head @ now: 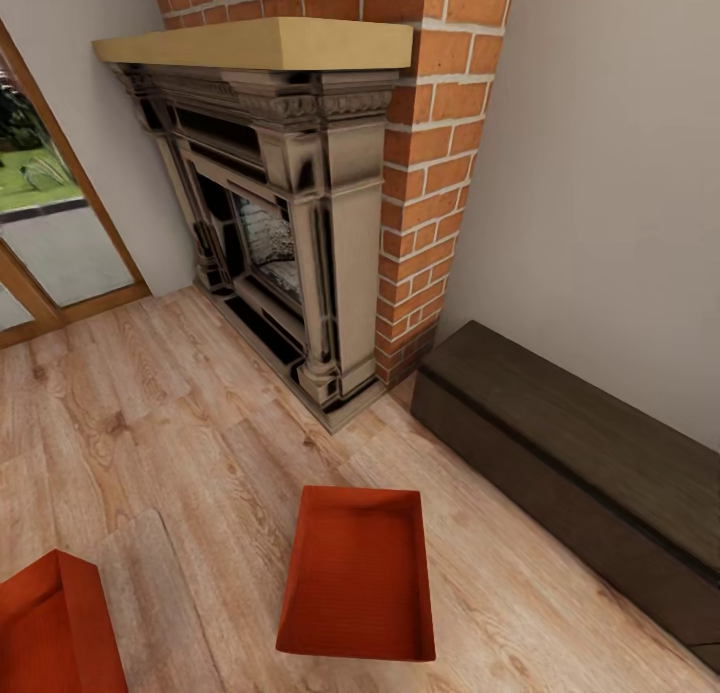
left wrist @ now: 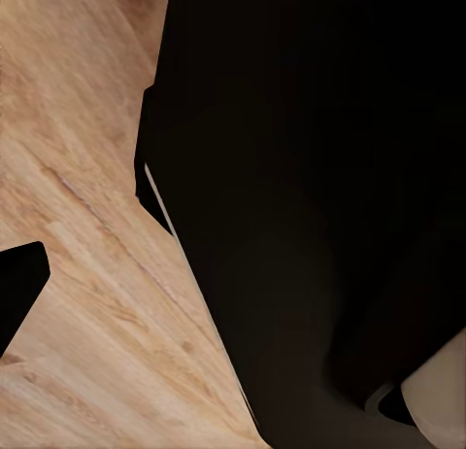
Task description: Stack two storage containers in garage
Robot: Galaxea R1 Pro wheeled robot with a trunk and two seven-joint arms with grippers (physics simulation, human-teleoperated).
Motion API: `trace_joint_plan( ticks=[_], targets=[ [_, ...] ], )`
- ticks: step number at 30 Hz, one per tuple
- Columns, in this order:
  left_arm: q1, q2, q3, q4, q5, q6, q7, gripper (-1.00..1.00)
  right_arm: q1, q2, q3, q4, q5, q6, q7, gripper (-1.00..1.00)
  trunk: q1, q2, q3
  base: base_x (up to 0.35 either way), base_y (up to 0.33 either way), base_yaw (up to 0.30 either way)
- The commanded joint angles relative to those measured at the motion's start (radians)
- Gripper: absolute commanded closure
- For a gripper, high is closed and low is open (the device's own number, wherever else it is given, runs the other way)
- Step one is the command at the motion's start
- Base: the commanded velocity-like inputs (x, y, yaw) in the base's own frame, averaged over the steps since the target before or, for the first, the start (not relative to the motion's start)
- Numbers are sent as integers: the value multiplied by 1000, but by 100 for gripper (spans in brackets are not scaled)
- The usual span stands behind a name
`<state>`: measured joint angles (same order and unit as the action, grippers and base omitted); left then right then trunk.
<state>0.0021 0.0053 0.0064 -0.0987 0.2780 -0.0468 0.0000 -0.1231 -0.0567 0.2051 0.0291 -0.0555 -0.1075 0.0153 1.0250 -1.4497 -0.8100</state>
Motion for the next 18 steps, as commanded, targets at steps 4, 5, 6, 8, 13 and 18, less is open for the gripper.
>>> trace_joint_plan(
  ticks=[4,5,6,8,13,18],
  targets=[
    [1,0,1,4,3,-2,0,-100,-1,0,7,3,-6,-6,2,-100,0,0,-1,0,0,-2],
    [1,1,1,5,4,-2,0,-100,-1,0,7,3,-6,-6,2,-100,0,0,-1,0,0,0],
    [1,1,1,5,4,-2,0,-100,-1,1,7,3,-6,-6,2,-100,0,0,-1,0,0,0],
    [0,1,1,5,5,-2,0,-100,-1,1,7,3,-6,-6,2,-100,0,0,-1,0,0,0],
    [1,1,1,7,7,-1,0,-100,-1,1,7,3,-6,-7,2,-100,0,0,-1,0,0,-35],
    [0,1,1,7,7,-1,0,-100,-1,2,7,3,-6,-6,2,-100,0,0,-1,0,0,-124]
  ],
)
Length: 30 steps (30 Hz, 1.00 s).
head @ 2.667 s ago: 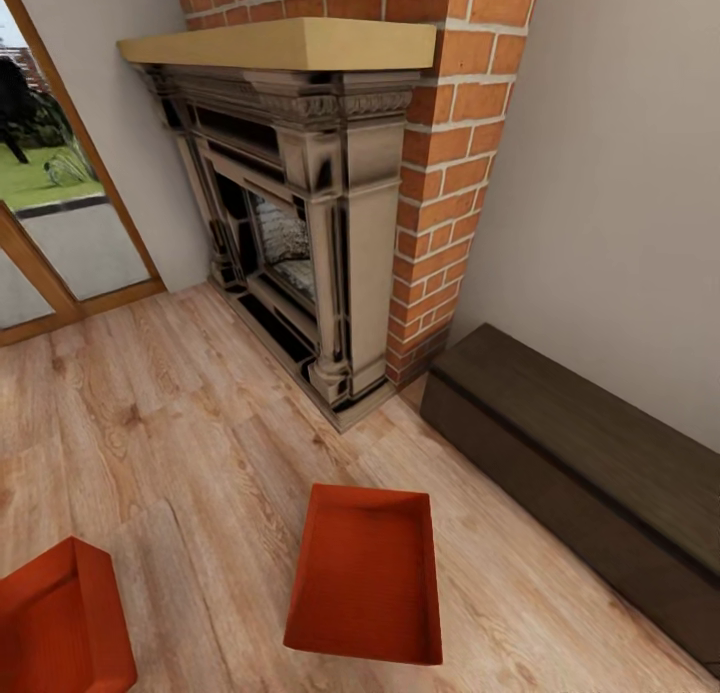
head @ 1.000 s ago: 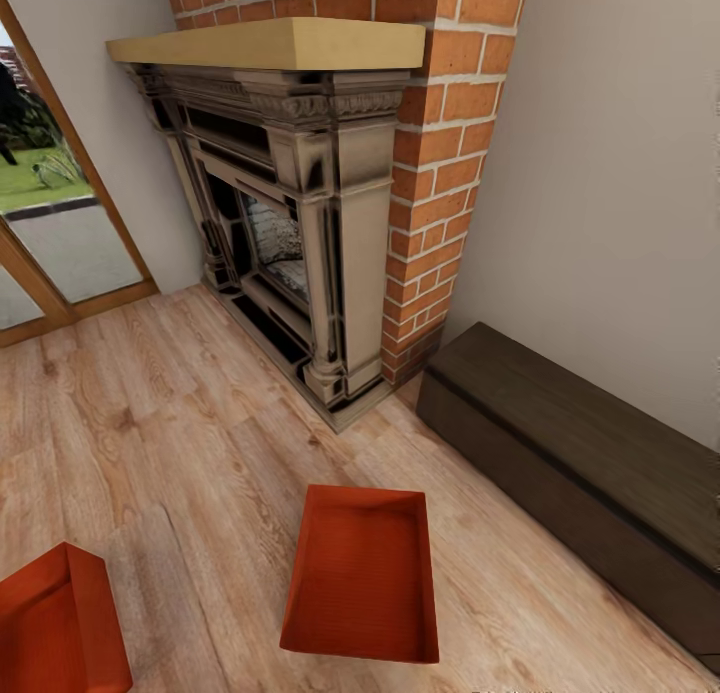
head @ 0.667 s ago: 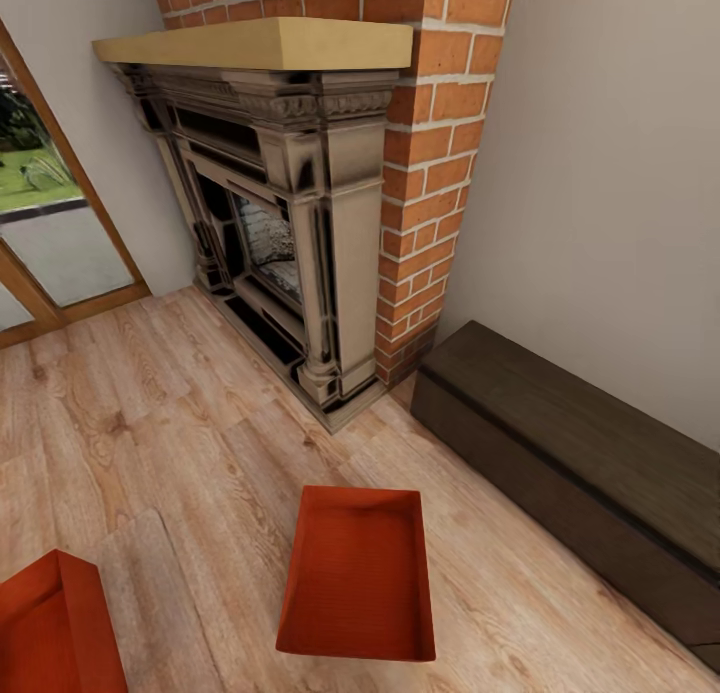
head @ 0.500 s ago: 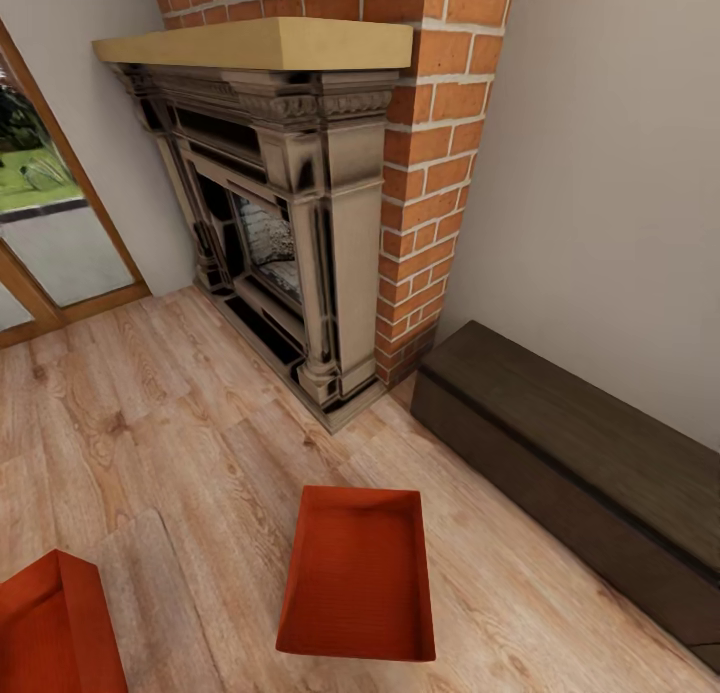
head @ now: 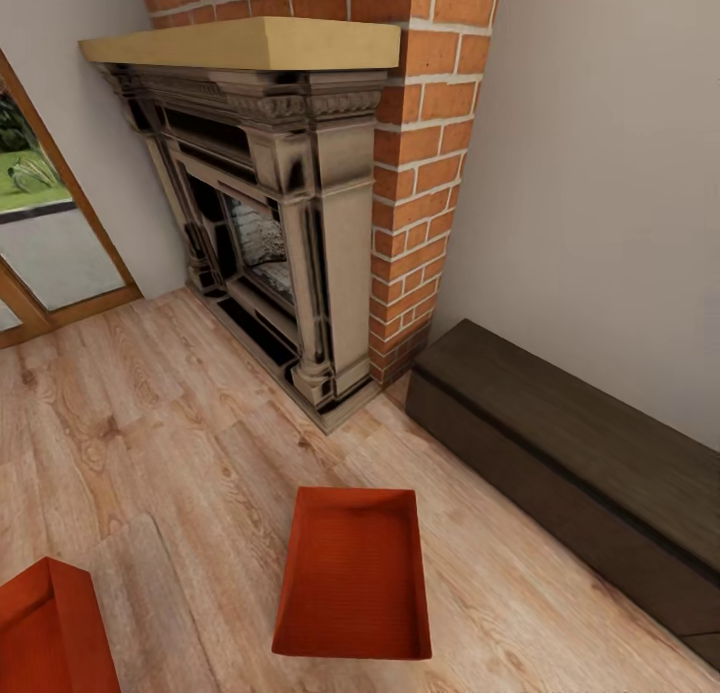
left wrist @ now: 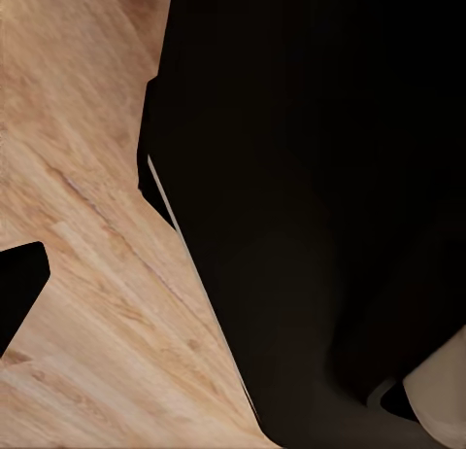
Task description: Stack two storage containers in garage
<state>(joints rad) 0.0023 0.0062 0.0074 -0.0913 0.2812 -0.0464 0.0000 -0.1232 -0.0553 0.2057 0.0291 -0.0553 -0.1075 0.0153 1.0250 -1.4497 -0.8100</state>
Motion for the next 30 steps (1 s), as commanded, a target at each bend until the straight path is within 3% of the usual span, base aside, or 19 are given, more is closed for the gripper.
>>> trace_joint_plan(
  ticks=[1,30],
  targets=[
    [0,0,0,-1,4,-1,0,-100,-1,0,7,3,-6,-6,2,-100,0,0,-1,0,0,-26],
    [1,0,1,-1,3,-2,0,-100,-1,0,8,3,-1,-7,2,-100,0,0,-1,0,33,-2]
  ],
)
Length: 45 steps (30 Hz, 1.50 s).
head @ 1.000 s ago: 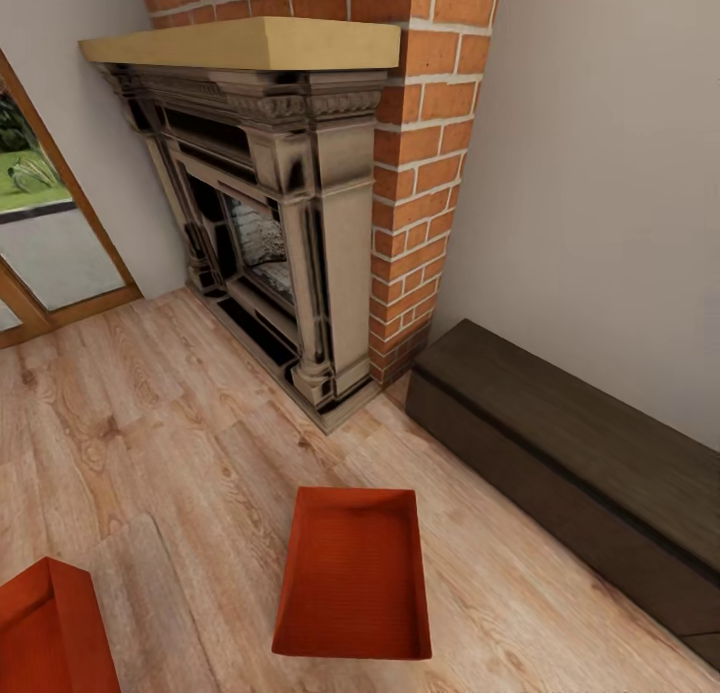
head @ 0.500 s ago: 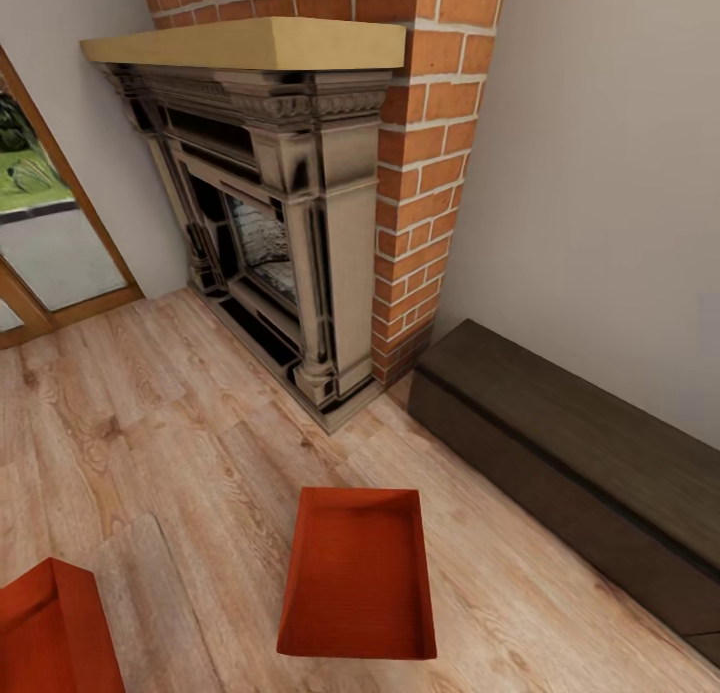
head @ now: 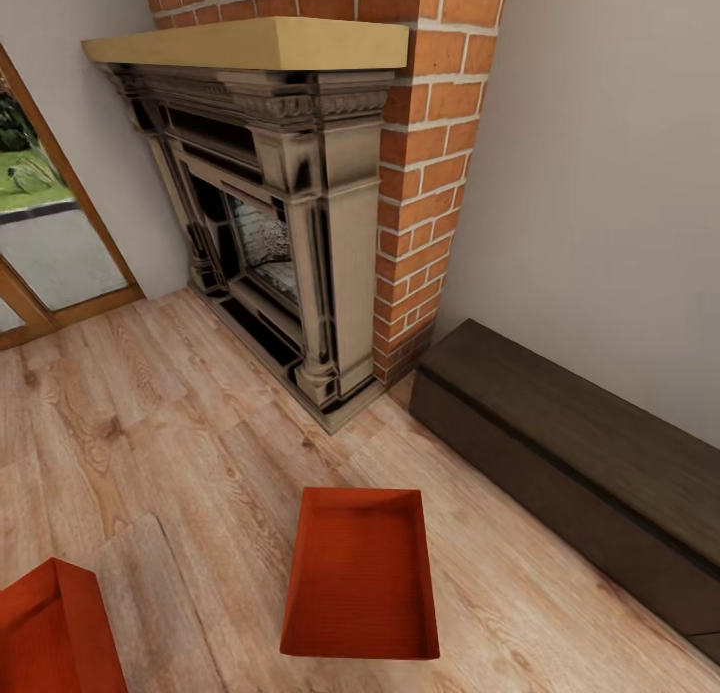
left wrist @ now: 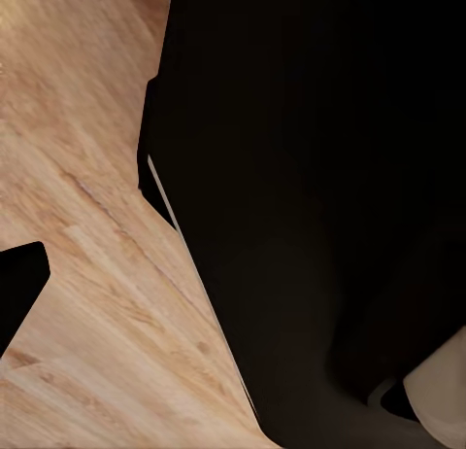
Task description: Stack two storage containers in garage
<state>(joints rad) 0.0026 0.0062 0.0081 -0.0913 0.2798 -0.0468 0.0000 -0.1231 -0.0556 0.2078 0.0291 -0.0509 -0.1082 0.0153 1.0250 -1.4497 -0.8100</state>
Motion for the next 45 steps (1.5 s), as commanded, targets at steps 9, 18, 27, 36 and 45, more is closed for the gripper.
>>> trace_joint_plan(
  ticks=[9,18,27,36,45],
  targets=[
    [0,0,1,-1,5,-2,0,-100,-1,0,5,3,-7,-2,3,-100,0,0,-1,0,1,0],
    [-1,25,-5,-156,-4,8,16,-100,1,26,10,-64,-1,10,0,-100,0,0,-1,0,0,0],
    [-192,95,1,-477,-4,312,72,-100,-269,183,-4,-385,-9,302,-94,-100,0,0,-1,0,0,0],
    [-588,39,-3,-353,-14,470,161,-100,-512,230,-74,-378,-11,207,-249,-100,0,0,-1,0,0,0],
    [-681,-115,-129,-113,-84,102,266,-100,-526,230,-110,-203,-6,-5,-254,-100,0,0,-1,0,0,0]
  ],
)
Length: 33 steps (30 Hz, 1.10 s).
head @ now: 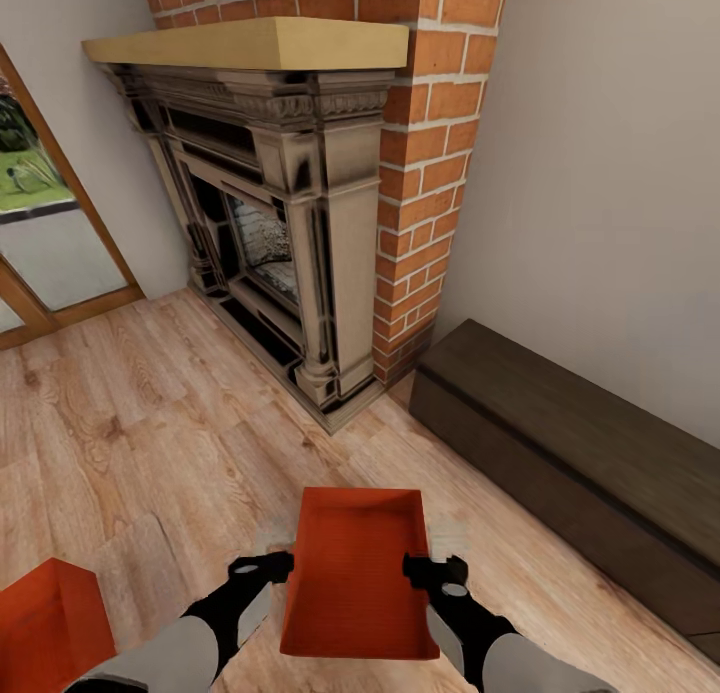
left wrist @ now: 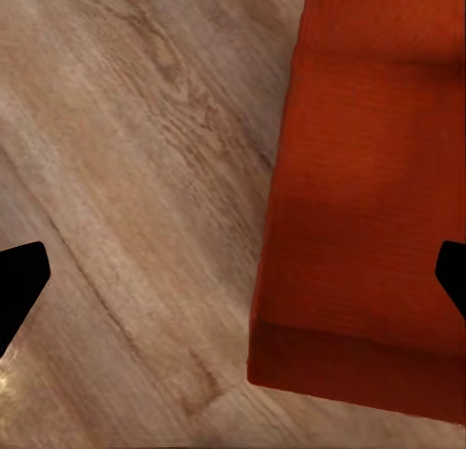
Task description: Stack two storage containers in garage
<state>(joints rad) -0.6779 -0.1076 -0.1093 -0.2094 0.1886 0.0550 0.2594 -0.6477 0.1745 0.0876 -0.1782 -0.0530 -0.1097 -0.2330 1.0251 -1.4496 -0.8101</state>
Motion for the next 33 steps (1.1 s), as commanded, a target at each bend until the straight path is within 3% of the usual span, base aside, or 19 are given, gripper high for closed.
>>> trace_joint_plan(
  ticks=[1,5,17,22,33],
  targets=[
    [-1,-4,-32,19,6,-13,7,-100,-1,0,10,21,-1,-6,-5,-100,0,0,0,0,0,0],
    [-2,-7,-76,44,8,-40,8,-100,0,0,13,63,8,-6,0,-100,0,0,0,0,0,0],
    [-2,-11,-78,41,10,-33,7,-100,2,0,15,71,15,12,-5,-100,0,0,0,0,0,0],
    [-2,-12,-78,40,10,-31,9,-100,2,0,15,124,17,22,-7,-100,0,0,0,0,0,0],
    [-2,-33,-78,44,14,-32,8,-100,2,0,15,143,20,25,-8,-100,0,0,0,0,0,0]
  ],
)
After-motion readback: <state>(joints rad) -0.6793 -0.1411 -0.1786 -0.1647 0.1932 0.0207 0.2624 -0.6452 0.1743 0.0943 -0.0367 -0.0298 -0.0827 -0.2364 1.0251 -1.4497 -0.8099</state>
